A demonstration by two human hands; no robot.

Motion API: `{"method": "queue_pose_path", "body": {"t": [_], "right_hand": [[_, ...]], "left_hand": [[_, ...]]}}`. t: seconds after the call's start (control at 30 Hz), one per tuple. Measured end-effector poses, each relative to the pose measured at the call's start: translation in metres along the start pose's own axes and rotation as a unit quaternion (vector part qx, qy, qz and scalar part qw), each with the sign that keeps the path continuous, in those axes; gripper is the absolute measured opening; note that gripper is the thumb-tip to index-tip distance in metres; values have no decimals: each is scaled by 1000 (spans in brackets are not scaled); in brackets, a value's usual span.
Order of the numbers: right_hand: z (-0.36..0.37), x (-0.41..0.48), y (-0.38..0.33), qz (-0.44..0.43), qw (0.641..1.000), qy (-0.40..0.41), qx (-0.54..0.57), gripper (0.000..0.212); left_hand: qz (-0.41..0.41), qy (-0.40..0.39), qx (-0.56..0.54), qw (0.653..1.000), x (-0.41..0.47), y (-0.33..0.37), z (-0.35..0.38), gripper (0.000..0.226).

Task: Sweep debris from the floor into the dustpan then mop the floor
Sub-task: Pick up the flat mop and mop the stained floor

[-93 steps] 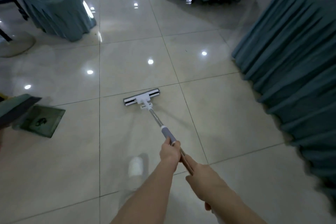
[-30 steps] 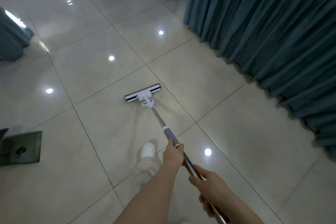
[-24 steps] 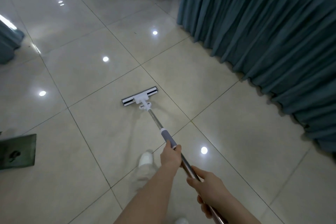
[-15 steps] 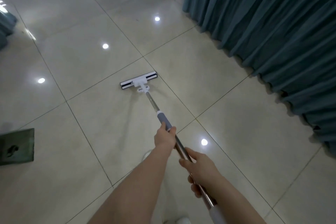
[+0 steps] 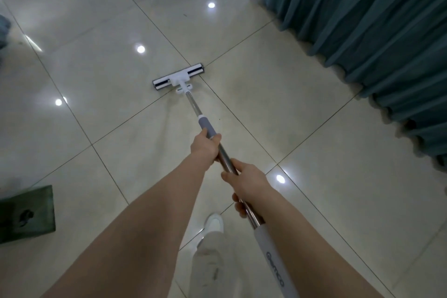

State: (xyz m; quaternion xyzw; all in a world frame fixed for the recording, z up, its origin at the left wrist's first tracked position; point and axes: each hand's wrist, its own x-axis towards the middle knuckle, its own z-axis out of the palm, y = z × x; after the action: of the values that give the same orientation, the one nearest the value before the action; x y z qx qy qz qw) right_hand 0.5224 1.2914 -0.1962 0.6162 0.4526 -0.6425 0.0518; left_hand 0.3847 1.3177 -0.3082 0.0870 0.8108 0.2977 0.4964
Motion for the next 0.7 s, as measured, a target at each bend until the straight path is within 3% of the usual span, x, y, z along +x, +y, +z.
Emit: {"method": "queue_pose_path", "body": {"t": [0.37, 0.47, 0.6, 0.7], "right_hand": [[-11, -79, 135, -11, 1000, 1, -11, 28], [-25, -120, 183, -3, 1000, -4, -7, 25], [-48, -182, 250, -30, 999, -37, -12, 27], [-60, -229, 286, -35, 997, -51, -40, 29]], "left_hand": [[-22, -42, 20, 999, -118, -97, 47, 65], [0, -65, 0, 998, -173, -138, 71, 69], [40, -93, -48, 994, -251, -195, 106, 52], [51, -100, -49, 992, -307, -226, 123, 53]]}}
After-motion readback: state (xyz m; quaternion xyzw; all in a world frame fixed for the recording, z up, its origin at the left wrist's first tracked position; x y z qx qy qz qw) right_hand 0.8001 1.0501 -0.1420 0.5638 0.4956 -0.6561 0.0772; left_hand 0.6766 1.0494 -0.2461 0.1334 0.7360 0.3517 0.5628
